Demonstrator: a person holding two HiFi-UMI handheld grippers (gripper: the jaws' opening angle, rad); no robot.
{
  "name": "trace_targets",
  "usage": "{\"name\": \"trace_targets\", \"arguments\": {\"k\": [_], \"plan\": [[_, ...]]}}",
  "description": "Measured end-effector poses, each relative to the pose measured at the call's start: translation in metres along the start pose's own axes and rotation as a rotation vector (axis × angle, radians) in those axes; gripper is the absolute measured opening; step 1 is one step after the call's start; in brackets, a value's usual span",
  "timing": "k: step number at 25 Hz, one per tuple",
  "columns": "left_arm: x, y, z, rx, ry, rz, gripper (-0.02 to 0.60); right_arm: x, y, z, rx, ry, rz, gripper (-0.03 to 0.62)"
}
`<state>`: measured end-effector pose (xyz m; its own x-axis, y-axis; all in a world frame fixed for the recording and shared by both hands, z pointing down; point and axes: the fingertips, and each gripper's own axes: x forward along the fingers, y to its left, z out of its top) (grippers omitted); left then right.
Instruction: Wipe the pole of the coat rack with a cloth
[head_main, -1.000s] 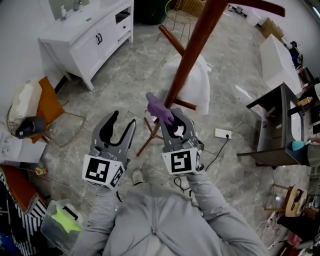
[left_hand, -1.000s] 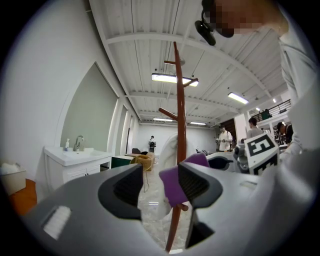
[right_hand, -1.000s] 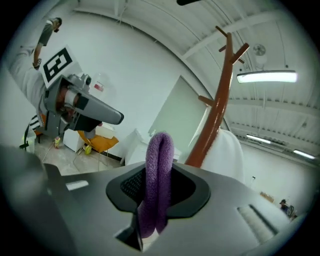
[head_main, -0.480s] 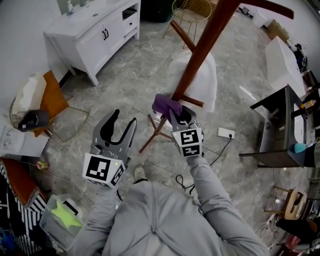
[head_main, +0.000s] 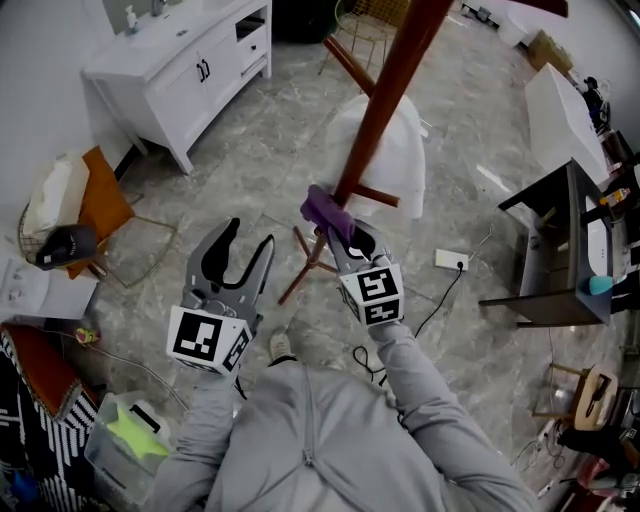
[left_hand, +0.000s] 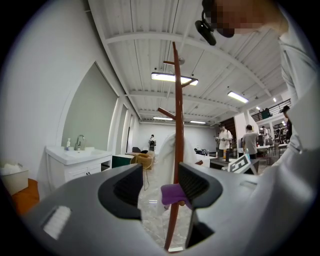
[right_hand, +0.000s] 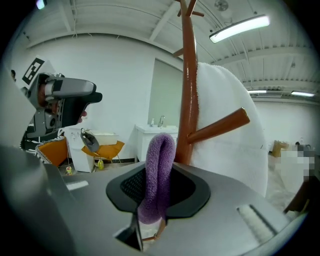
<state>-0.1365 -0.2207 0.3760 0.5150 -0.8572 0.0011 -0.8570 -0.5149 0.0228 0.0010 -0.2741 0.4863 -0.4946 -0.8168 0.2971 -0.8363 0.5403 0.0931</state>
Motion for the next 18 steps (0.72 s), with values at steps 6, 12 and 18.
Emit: {"name": "trace_targets", "arguments": {"k": [6,12,18], "plan": [[0.0,-0.006,0.001,-0.001,-0.002,-0.004,0.238,-0.015,0.016,0.007,0.019,-0.021,0.039,0.081],[-0.002,-0.012,0.003,0.002,-0.009,-0.002,0.236,-0.031,0.038,0.018,0.026,-0.055,0.102,0.081],[-0.004,-0.018,0.01,0.017,-0.018,0.002,0.238,-0.054,0.06,0.03,0.023,-0.088,0.182,0.081]]}}
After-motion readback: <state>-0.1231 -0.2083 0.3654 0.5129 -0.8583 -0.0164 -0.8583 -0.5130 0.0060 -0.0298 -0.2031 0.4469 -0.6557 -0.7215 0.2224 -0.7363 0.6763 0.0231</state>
